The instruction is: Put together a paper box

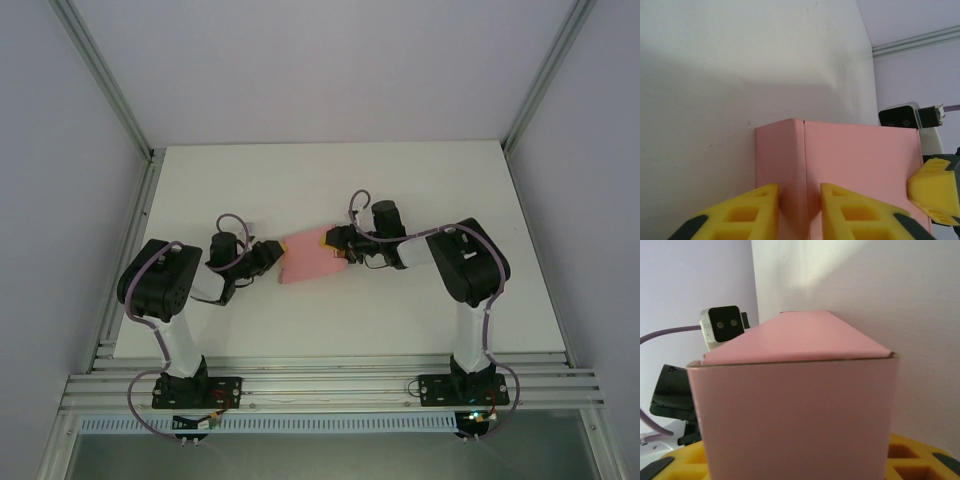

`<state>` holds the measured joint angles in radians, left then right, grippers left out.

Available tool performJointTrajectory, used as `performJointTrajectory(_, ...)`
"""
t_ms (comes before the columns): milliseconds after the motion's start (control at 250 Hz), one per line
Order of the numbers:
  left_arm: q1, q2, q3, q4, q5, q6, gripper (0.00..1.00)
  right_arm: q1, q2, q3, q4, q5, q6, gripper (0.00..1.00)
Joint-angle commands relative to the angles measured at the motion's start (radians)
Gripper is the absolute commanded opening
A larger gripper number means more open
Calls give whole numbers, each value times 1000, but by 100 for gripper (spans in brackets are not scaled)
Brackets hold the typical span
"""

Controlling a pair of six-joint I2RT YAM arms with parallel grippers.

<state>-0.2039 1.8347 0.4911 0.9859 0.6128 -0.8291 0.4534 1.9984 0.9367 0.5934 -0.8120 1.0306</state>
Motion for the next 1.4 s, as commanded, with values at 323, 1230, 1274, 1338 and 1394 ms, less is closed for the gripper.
performJointTrajectory(323, -223, -444, 253, -785, -424, 751, 100, -22, -154, 16, -208, 103, 146, 45)
performJointTrajectory(1230, -491, -407, 304, -780, -502, 1508, 100, -121, -221, 82, -518, -143, 557, 39)
performJointTrajectory(1274, -491, -400, 305, -772, -502, 1509, 100, -120, -218, 88, -522, -159, 556, 40)
performJointTrajectory(1338, -491, -389, 312, -770, -518, 1519, 98, -120, -214, 93, -527, -174, 550, 39)
performJointTrajectory(1394, -492, -382, 331, -814, -521, 1546, 93, -121, -214, 94, -536, -182, 549, 40)
